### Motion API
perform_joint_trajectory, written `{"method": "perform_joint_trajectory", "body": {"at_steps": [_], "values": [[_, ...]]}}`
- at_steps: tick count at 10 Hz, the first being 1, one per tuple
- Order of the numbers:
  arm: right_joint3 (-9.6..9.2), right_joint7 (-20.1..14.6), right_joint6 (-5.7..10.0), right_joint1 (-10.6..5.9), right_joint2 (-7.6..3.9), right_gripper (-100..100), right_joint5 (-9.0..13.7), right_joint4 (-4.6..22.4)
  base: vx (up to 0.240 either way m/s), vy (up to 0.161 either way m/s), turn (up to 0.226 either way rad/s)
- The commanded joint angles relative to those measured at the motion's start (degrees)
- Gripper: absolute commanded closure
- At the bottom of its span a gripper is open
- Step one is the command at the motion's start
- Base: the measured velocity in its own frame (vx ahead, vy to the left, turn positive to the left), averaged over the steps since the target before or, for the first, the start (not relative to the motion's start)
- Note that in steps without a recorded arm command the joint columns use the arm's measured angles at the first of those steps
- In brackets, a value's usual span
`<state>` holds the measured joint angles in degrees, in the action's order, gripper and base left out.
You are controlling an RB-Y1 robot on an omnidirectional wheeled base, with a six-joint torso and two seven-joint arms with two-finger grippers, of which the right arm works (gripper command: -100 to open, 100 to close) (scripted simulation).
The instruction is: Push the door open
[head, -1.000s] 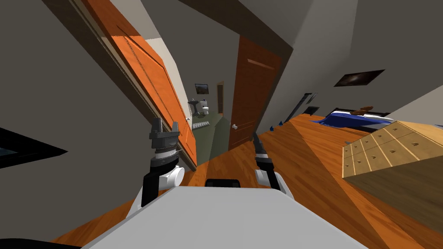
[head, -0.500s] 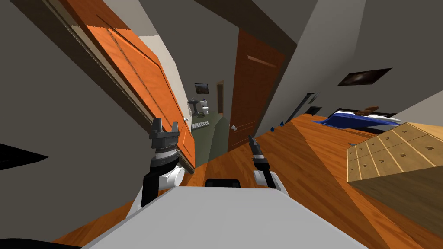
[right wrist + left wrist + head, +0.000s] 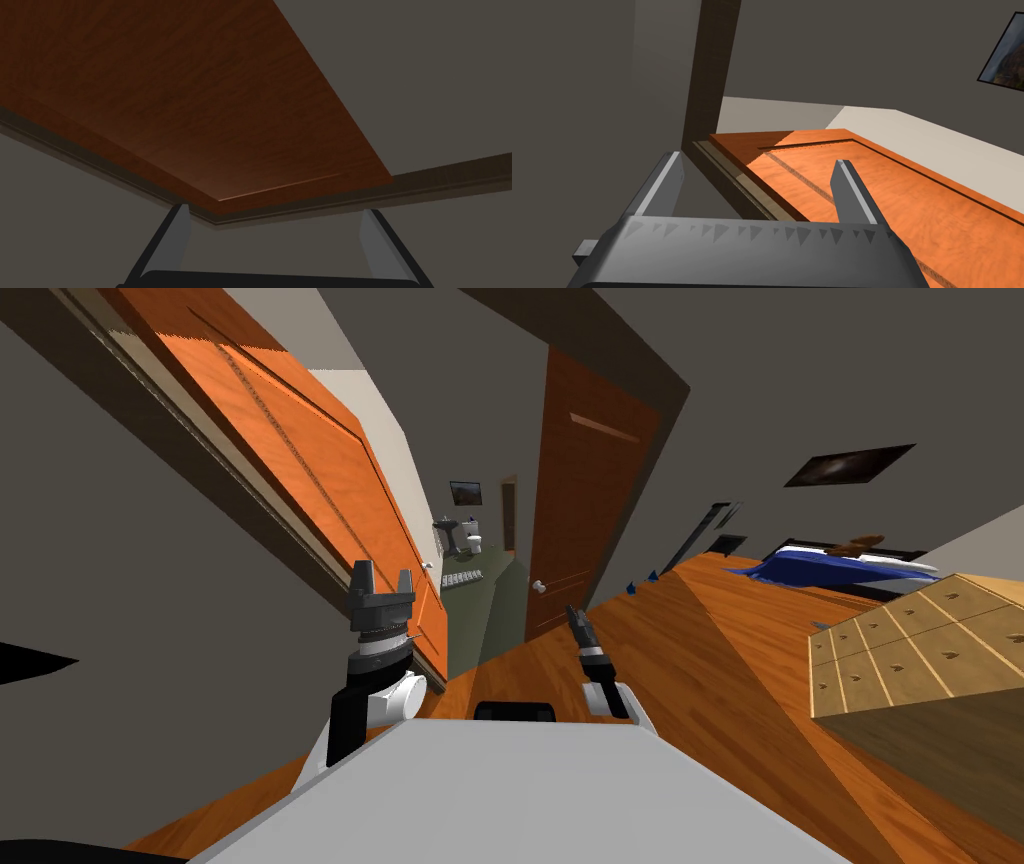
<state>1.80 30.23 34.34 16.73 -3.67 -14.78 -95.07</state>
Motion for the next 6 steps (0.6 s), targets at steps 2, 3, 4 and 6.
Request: {"method": "perform_joint_trajectory", "body": {"at_steps": [2, 3, 4, 6], "values": [[-0.15, 2.34, 1.08, -1.15, -0.10, -100, -1.05, 3.29, 0.069, -0.048, 0.012], [-0.26, 3.74, 1.65, -1.84, -0.23, -100, -1.74, 5.24, 0.050, -0.038, 0.008], [-0.37, 5.14, 2.22, -2.54, -0.33, -100, -2.43, 7.19, 0.082, -0.060, 0.014], [-0.59, 7.94, 3.36, -3.93, -0.49, -100, -3.80, 11.08, 0.097, -0.071, 0.017]]}}
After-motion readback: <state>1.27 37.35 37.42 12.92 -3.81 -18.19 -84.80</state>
